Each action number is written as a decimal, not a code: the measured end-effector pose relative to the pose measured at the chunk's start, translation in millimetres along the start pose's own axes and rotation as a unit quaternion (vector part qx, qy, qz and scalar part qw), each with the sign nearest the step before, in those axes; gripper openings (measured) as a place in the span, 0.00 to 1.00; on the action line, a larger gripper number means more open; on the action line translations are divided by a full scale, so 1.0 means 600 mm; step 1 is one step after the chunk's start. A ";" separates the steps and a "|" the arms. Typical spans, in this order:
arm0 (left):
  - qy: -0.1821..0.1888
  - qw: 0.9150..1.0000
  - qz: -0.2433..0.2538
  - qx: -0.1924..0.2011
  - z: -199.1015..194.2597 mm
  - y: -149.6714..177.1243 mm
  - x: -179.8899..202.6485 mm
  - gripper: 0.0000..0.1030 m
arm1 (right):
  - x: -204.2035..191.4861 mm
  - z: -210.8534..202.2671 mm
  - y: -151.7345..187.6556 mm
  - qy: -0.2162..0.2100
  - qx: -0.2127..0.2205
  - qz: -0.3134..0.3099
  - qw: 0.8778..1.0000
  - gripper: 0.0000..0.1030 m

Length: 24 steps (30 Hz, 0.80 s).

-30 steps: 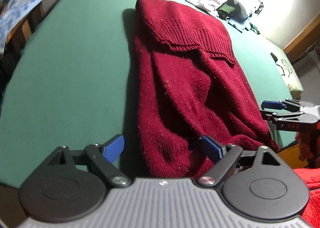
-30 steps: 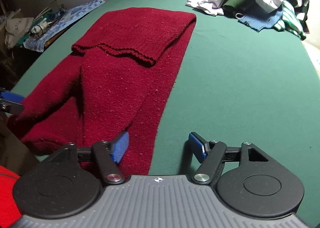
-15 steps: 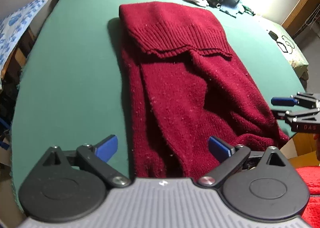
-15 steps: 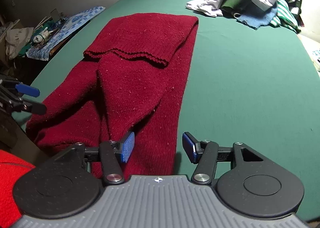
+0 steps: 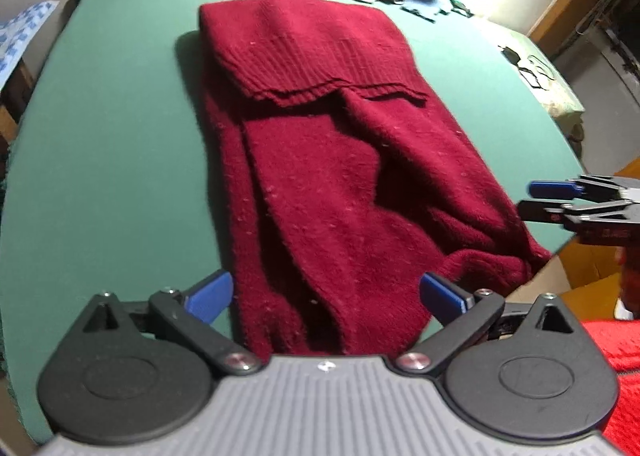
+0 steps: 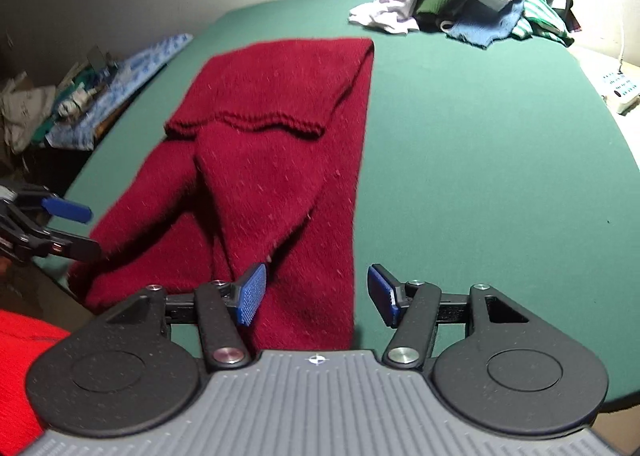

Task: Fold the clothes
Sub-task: 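Lower both grippers onto the sweater's loose end and close on it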

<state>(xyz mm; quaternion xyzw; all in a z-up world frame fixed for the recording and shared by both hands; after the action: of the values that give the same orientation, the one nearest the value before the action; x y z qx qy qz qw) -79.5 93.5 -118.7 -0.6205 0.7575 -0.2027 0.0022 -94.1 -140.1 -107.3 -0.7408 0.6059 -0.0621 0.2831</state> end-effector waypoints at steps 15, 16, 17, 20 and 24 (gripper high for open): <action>-0.014 0.998 -0.054 -0.026 0.028 -0.003 -0.022 0.77 | 0.012 0.040 0.015 0.026 -0.059 0.007 0.998 0.57; -0.019 0.998 -0.048 -0.028 0.030 -0.003 -0.020 0.79 | 0.010 0.040 0.017 0.021 -0.061 0.003 0.998 0.56; -0.024 0.998 -0.043 -0.031 0.032 -0.004 -0.017 0.79 | 0.007 0.041 0.018 0.016 -0.063 -0.003 0.998 0.54; -0.047 0.998 -0.029 -0.034 0.039 -0.007 -0.005 0.80 | 0.002 0.044 0.020 0.009 -0.069 -0.017 0.997 0.50; -0.079 0.996 -0.011 -0.037 0.049 -0.006 0.009 0.82 | 0.000 0.046 0.021 -0.004 -0.071 -0.015 0.997 0.42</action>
<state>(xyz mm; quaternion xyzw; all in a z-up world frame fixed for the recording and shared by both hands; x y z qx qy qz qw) -69.9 78.9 -143.3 -0.6428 0.7549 -0.1249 0.0369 -93.1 -132.2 -136.6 -0.7685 0.5962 -0.0199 0.2315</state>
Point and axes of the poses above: each gripper's, at about its wrist camera, not at the fingertips, and z roughly the way its jaws point, x to its right, y to its underside, the point moved 6 cm from there along z, roughly the way its jaws point, and after that the axes turned 7 degrees about -x, right-handed, at the moved point
